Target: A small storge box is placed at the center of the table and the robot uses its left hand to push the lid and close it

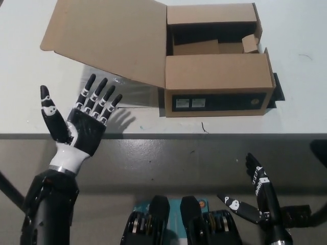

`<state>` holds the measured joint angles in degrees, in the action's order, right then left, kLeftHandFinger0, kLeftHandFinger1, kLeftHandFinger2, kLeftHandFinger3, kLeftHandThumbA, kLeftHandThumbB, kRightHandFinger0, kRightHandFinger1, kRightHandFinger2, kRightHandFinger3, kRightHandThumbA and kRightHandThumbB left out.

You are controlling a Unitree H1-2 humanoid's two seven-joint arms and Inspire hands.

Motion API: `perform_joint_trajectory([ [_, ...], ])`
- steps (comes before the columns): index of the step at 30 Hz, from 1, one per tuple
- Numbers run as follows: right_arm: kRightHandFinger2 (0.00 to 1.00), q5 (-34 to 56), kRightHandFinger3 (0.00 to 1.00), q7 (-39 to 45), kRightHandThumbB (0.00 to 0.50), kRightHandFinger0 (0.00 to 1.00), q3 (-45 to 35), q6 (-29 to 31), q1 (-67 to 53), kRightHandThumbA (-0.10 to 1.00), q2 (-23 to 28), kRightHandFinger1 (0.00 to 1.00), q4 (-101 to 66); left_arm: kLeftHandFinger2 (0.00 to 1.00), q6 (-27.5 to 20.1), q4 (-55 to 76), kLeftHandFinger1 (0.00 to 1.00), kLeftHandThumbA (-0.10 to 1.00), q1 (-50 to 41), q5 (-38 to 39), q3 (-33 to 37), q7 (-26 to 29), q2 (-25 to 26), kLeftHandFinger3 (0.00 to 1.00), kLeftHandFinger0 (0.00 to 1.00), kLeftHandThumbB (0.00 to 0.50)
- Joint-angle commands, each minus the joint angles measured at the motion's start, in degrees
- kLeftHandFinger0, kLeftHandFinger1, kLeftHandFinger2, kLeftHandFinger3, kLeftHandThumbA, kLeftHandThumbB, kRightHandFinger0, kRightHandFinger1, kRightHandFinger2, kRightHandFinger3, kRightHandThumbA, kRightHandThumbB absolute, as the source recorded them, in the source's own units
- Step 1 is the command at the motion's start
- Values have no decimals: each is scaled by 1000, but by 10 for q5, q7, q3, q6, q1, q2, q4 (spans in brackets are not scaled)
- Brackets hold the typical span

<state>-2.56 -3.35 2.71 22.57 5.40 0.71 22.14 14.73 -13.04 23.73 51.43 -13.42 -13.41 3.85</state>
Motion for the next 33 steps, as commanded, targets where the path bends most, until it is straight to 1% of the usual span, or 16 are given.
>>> perform_joint_trajectory([
  [1,1000,-2,1000,-13,374,1000,0,44,13,1000,3,1000,-20,1000,39,-12,1000,1000,19,42,-13,-36,-6,1000,1000,333],
  [6,1000,-4,1000,-18,373,1000,3,44,12,1000,4,1000,-20,1000,43,-32,1000,1000,27,36,-22,-44,-6,1000,1000,341],
  [11,1000,-5,1000,-20,370,1000,4,44,11,1000,5,1000,-22,1000,50,-44,1000,1000,54,25,-31,-21,-3,1000,1000,341],
  [15,1000,-3,1000,-20,369,1000,6,44,12,1000,6,1000,-22,1000,54,-61,1000,1000,79,24,-41,-17,-1,1000,1000,346],
  [19,1000,-3,1000,-24,369,1000,6,44,12,1000,5,1000,-21,1000,51,-89,1000,1000,110,11,-46,-17,5,1000,1000,354],
  [22,1000,-4,1000,-25,371,1000,7,44,12,1000,5,1000,-20,1000,46,-109,1000,1000,130,4,-47,-21,8,1000,1000,348],
  [23,1000,-5,1000,-26,365,1000,8,44,12,1000,6,1000,-21,1000,46,-112,1000,1000,135,4,-49,-21,8,1000,1000,347],
  [24,1000,-4,1000,-25,364,1000,8,44,13,1000,6,1000,-20,1000,42,-123,1000,1000,143,1,-46,-33,11,1000,1000,347],
  [33,1000,-1,1000,-26,367,1000,7,44,13,1000,4,1000,-19,1000,38,-163,1000,1000,191,-25,-45,-8,0,1000,1000,349],
])
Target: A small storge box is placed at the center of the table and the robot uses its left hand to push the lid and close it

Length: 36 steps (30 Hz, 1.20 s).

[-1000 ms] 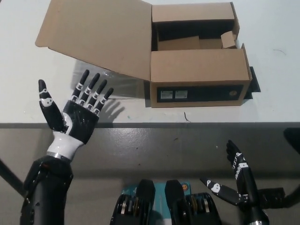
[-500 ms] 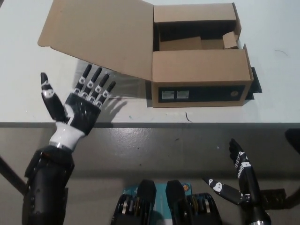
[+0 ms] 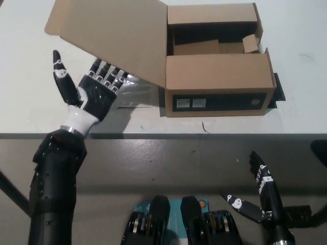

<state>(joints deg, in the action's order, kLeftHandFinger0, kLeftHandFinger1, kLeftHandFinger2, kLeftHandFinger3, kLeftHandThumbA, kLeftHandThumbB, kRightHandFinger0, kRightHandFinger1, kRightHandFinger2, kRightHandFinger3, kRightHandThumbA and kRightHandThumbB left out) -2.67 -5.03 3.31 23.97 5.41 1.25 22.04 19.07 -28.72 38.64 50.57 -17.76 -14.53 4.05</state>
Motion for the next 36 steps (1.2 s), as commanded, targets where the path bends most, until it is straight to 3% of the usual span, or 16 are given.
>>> perform_joint_trajectory([
  [1,1000,0,1000,-9,366,1000,1,30,13,1000,-1,1000,-18,1000,-6,-11,1000,1000,46,-18,-2,2,-2,1000,1000,350],
  [10,1000,1,1000,-9,359,1000,3,30,18,1000,-1,1000,-19,1000,-18,-48,1000,1000,106,-56,12,-4,-5,1000,1000,360],
  [14,1000,-2,1000,-11,347,1000,5,30,17,1000,0,1000,-19,1000,-42,-64,1000,1000,135,-109,51,-16,7,1000,1000,372],
  [23,1000,0,1000,-6,352,1000,8,30,18,1000,2,1000,-16,1000,-111,-48,1000,1000,179,-306,215,0,38,1000,1000,363],
  [29,1000,-2,1000,-5,358,1000,10,30,21,1000,3,1000,-16,1000,-192,-55,1000,1000,188,-449,331,17,55,1000,1000,423],
  [31,1000,-3,1000,-5,357,1000,11,30,22,1000,5,1000,-18,1000,-224,-64,1000,1000,186,-503,373,29,62,1000,1000,396],
  [36,1000,0,1000,0,356,1000,10,30,26,1000,7,1000,-19,1000,-241,-75,1000,1000,181,-540,414,43,59,1000,1000,406],
])
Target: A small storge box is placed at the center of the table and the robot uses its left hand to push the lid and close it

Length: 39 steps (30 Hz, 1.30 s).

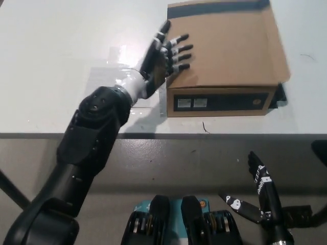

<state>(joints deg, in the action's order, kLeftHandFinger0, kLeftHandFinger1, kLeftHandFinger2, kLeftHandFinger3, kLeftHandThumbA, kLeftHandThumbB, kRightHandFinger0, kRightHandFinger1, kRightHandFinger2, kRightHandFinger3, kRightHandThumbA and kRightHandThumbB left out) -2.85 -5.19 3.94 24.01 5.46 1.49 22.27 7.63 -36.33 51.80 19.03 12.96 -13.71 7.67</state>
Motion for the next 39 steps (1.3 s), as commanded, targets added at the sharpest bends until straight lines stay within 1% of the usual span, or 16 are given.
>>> perform_joint_trajectory([
  [1,1000,4,1000,3,358,1000,2,29,28,1000,4,1000,-20,1000,-129,-1,1000,1000,48,-230,112,37,22,1000,1000,409],
  [3,1000,3,1000,3,352,1000,3,29,30,1000,5,1000,-21,1000,-135,-1,1000,1000,42,-238,121,39,23,1000,1000,398],
  [9,1000,1,1000,4,354,1000,3,29,33,1000,6,1000,-22,1000,-149,2,1000,1000,36,-265,145,41,32,1000,1000,404],
  [13,1000,1,1000,4,351,1000,4,29,30,1000,6,1000,-23,1000,-155,17,1000,1000,36,-268,139,41,36,1000,1000,396],
  [15,1000,0,1000,2,355,1000,3,29,33,1000,7,1000,-23,1000,-161,44,1000,1000,39,-255,117,44,40,1000,1000,385],
  [18,1000,0,1000,2,353,1000,4,29,35,1000,7,1000,-23,1000,-132,124,1000,1000,37,-234,78,39,45,1000,1000,403],
  [22,1000,1,1000,3,364,1000,4,29,35,1000,9,1000,-21,1000,-75,291,1000,1000,16,-184,15,30,53,1000,1000,410],
  [23,1000,0,1000,2,366,1000,4,29,34,1000,10,1000,-22,1000,-74,316,1000,1000,9,-181,6,33,52,1000,1000,389],
  [24,1000,0,1000,0,369,1000,3,29,33,1000,10,1000,-23,1000,-69,380,1000,1000,-9,-174,-8,37,57,1000,1000,407],
  [25,1000,0,1000,0,369,1000,2,29,33,1000,11,1000,-23,1000,-65,393,1000,1000,-14,-174,-13,34,57,1000,1000,429],
  [27,1000,-1,1000,-3,364,1000,2,29,30,1000,11,1000,-24,1000,-62,454,1000,1000,-44,-168,-26,32,66,1000,1000,445],
  [29,1000,-2,1000,-4,353,1000,1,29,28,1000,11,1000,-25,1000,-82,506,1000,1000,-96,-154,-35,24,75,1000,1000,416],
  [33,1000,-2,1000,-5,352,1000,2,29,24,1000,9,1000,-27,1000,-118,550,1000,1000,-196,-175,-41,31,77,1000,1000,357],
  [35,1000,-2,1000,-5,350,1000,2,29,24,1000,9,1000,-25,1000,-131,551,1000,1000,-225,-177,-44,34,72,1000,1000,348],
  [38,1000,0,1000,-6,349,1000,2,29,27,1000,8,1000,-21,1000,-142,550,1000,1000,-296,-182,-52,35,62,1000,1000,356],
  [39,1000,1,1000,-5,350,1000,2,29,27,1000,8,1000,-21,1000,-158,540,1000,1000,-324,-184,-55,36,57,1000,1000,338],
])
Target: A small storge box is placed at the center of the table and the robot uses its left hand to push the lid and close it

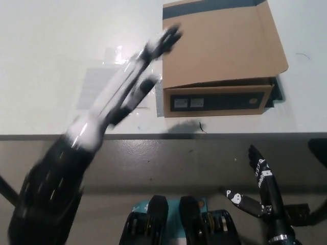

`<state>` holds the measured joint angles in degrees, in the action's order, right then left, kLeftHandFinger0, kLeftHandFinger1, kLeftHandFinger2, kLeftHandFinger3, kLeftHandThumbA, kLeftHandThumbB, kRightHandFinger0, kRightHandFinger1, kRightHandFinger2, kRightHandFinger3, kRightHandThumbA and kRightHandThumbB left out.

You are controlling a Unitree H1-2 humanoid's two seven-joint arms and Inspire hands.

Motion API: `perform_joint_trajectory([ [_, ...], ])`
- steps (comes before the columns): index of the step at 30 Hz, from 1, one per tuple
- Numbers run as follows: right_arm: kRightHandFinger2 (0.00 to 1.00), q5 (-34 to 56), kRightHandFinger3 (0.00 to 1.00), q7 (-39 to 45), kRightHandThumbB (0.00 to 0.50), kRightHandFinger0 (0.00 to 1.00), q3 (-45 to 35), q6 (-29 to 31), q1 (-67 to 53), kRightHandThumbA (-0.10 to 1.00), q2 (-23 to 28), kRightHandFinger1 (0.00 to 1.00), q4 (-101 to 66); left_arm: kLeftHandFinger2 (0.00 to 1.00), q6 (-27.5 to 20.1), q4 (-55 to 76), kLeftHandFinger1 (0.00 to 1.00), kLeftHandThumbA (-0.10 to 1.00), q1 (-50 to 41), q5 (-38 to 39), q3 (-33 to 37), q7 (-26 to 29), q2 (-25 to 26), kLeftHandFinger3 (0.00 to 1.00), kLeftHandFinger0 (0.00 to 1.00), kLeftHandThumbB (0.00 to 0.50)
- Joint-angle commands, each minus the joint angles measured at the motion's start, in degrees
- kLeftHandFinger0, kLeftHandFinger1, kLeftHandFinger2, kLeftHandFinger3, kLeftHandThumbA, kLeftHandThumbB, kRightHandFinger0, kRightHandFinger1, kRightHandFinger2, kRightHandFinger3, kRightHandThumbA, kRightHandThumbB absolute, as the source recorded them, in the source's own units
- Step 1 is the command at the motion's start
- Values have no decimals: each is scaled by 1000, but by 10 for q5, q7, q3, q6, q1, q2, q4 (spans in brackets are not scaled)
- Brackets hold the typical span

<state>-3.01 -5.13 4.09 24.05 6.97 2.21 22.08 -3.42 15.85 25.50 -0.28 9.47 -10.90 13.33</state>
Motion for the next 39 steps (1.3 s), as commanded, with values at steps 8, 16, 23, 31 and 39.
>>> perform_joint_trajectory([
  [8,1000,2,1000,-5,362,1000,5,29,1,1000,-5,1000,-29,1000,-99,-119,1000,1000,-153,1,-21,11,-24,1000,1000,296],
  [16,1000,14,1000,9,395,1000,5,29,-12,1000,-13,1000,-32,1000,-179,-249,1000,1000,-174,7,-56,31,-62,1000,1000,298],
  [23,1000,12,1000,16,413,1000,15,29,-20,1000,-17,1000,-29,1000,-202,-296,1000,1000,-185,-15,-60,32,-54,1000,1000,253],
  [31,1000,9,1000,16,387,1000,27,29,-44,1000,-17,1000,-29,1000,-197,-311,1000,1000,-206,-53,-53,38,-45,1000,1000,244],
  [39,1000,9,1000,20,400,1000,33,29,-57,1000,-14,1000,-30,1000,-193,-302,1000,1000,-229,-53,-51,33,-46,1000,1000,272],
])
